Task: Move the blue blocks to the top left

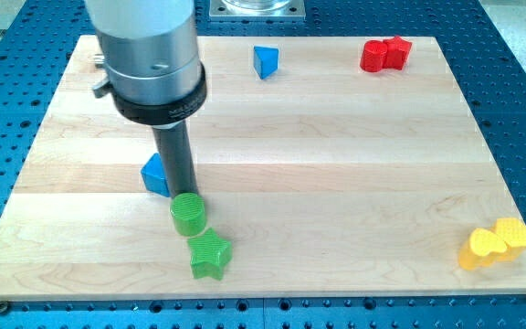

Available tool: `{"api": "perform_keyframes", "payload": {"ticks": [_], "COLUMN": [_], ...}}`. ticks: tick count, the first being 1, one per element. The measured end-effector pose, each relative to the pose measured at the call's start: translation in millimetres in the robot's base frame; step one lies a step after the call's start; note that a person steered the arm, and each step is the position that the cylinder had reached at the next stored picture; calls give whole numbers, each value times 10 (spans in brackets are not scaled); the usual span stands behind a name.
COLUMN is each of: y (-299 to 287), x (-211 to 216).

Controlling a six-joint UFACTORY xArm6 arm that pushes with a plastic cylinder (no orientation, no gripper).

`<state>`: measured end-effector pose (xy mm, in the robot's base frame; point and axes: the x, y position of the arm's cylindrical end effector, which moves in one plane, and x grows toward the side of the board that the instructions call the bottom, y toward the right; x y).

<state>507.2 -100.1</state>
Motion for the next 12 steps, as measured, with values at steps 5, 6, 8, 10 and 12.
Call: {"api": "perform_keyframes", "payload": {"ticks": [5, 6, 8, 10, 12], "y": [-75, -15, 602, -34, -469], "x": [-431, -804, -977, -1808, -1313]}}
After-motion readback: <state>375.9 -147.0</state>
